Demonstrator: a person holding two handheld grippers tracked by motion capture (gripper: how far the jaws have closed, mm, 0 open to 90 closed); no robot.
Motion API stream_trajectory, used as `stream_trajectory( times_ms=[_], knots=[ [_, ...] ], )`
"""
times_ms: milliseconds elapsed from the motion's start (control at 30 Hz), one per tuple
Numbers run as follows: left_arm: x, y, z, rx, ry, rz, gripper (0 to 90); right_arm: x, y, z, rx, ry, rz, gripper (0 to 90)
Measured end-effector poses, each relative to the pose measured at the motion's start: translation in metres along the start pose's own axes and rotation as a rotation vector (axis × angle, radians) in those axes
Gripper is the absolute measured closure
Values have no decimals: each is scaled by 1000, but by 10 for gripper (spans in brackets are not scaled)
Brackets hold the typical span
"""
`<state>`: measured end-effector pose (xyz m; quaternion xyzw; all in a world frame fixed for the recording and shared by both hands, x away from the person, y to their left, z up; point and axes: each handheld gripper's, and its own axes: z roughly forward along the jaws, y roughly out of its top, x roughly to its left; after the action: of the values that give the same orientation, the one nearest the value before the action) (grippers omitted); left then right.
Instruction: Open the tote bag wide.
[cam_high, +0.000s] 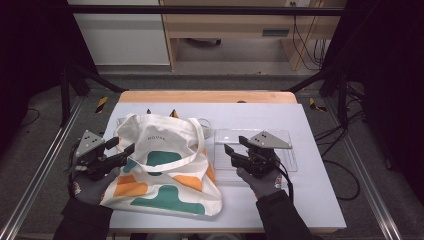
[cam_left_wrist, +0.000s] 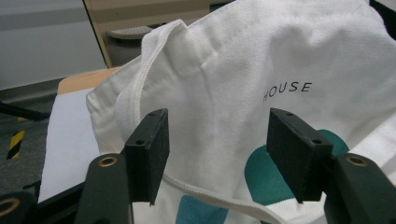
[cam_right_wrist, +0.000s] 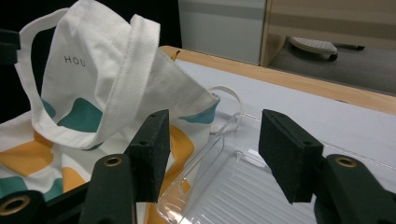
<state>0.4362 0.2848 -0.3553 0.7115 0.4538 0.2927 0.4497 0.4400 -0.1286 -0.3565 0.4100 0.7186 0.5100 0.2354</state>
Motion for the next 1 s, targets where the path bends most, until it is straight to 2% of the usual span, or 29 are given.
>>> stream_trajectory(
  times_ms=[167,233,433,567,633,667,700,733,800,900,1000],
  knots=[
    [-4,2,10,8,13,11,425,3,0,2,4,16,-8,438],
    [-6,1,17,27,19,28,439,4,0,3,5,21,-7,438],
    [-8,-4,28,53,13,43,504,8,0,5,7,36,-7,440],
    [-9,-11,36,83,6,45,556,11,1,7,5,49,-11,436],
    [-10,-13,39,101,7,48,636,14,2,9,7,57,-15,432],
    [-11,-14,40,109,1,46,636,15,2,10,6,60,-17,429],
    [-10,-15,41,117,-13,35,704,18,4,11,4,71,-18,421],
    [-10,-15,41,117,-13,35,722,19,5,11,2,76,-19,418],
    [-8,-15,38,126,-42,23,781,22,6,13,-3,85,-19,411],
    [-7,-16,37,124,-56,8,819,25,9,16,-7,96,-14,407],
    [-6,-17,34,116,-67,4,832,39,16,31,-5,127,-19,398]
  ],
)
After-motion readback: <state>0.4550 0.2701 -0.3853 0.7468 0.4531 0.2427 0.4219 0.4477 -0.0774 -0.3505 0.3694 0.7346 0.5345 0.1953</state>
